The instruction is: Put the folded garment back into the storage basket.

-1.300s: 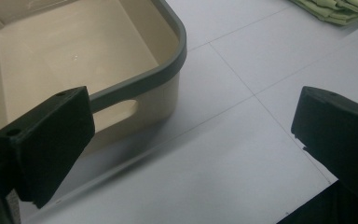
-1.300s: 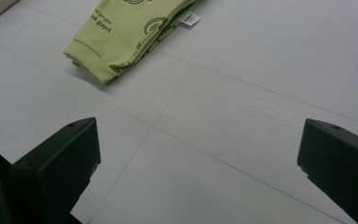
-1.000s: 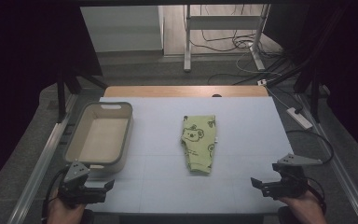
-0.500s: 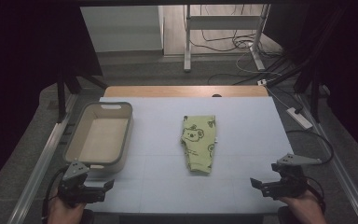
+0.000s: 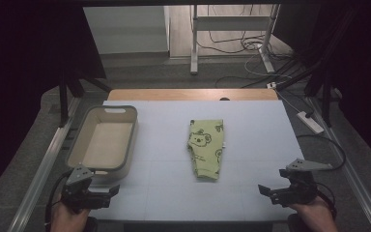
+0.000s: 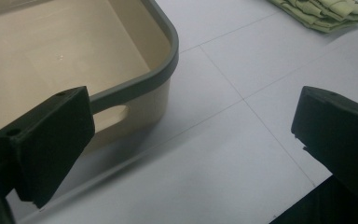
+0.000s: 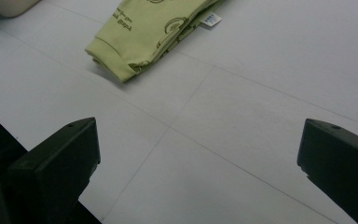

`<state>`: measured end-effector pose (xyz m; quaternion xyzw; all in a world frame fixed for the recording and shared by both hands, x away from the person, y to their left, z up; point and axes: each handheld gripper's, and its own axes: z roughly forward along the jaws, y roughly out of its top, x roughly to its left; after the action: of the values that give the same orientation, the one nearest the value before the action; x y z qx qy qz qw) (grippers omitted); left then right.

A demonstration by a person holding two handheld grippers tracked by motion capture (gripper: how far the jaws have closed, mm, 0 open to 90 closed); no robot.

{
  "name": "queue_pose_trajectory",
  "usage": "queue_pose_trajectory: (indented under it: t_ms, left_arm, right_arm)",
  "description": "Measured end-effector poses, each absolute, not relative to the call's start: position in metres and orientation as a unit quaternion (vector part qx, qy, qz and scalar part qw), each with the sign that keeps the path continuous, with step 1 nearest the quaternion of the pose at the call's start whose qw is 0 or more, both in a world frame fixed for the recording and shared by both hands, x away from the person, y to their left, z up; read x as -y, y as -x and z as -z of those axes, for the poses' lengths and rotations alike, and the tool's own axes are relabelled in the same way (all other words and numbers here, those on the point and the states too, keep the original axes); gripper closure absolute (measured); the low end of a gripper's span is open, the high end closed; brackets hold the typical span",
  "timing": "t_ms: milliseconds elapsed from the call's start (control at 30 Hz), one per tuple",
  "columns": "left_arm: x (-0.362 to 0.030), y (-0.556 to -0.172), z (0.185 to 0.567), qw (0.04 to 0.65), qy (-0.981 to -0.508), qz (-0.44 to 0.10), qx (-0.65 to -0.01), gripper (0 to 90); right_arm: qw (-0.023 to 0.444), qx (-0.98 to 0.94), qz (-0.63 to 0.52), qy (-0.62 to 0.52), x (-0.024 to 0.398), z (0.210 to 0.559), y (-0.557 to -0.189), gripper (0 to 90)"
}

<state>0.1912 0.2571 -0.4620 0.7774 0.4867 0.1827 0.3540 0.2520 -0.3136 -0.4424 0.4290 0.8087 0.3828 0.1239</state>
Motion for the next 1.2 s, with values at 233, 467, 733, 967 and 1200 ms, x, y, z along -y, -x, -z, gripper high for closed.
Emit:
queue_pose_trajectory:
  t_ms: [233, 467, 733, 967, 1200]
  left_arm:
    - [-0.254, -0.194, 0.461, 0.352, -0.783, -0.179, -0.480, 0.0]
    - [-0.250, -0.199, 0.459, 0.349, -0.790, -0.178, -0.472, 0.0]
    - [-0.247, -0.204, 0.457, 0.352, -0.793, -0.178, -0.464, 0.0]
    - [-0.245, -0.208, 0.458, 0.358, -0.798, -0.171, -0.454, 0.0]
    - [-0.241, -0.214, 0.457, 0.354, -0.804, -0.175, -0.444, 0.0]
  right_arm:
    - [0.122, -0.812, -0.382, -0.425, 0.312, 0.442, -0.252, 0.0]
    - [0.119, -0.809, -0.395, -0.418, 0.312, 0.439, -0.253, 0.0]
    - [0.130, -0.814, -0.397, -0.404, 0.307, 0.438, -0.255, 0.0]
    - [0.127, -0.819, -0.401, -0.391, 0.304, 0.438, -0.256, 0.0]
    - [0.122, -0.824, -0.404, -0.378, 0.300, 0.436, -0.259, 0.0]
